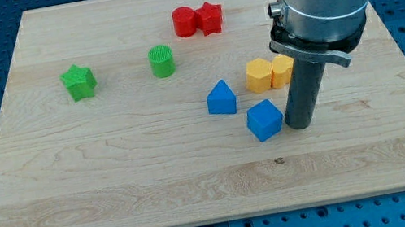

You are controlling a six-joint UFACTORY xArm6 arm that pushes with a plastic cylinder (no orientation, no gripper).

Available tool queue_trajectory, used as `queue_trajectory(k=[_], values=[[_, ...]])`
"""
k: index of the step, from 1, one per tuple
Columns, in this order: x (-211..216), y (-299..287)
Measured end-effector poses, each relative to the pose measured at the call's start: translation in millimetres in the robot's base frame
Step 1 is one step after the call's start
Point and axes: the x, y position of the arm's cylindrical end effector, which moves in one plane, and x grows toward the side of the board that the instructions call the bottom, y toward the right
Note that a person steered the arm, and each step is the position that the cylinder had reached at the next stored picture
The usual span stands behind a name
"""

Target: Slide the cube to the bottom of the triangle

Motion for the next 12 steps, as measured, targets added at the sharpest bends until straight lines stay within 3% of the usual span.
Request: queue_trajectory(k=[2, 4, 6, 8, 12], values=[[-3, -29], [21, -32], [-19, -63], [37, -65], [36, -131]])
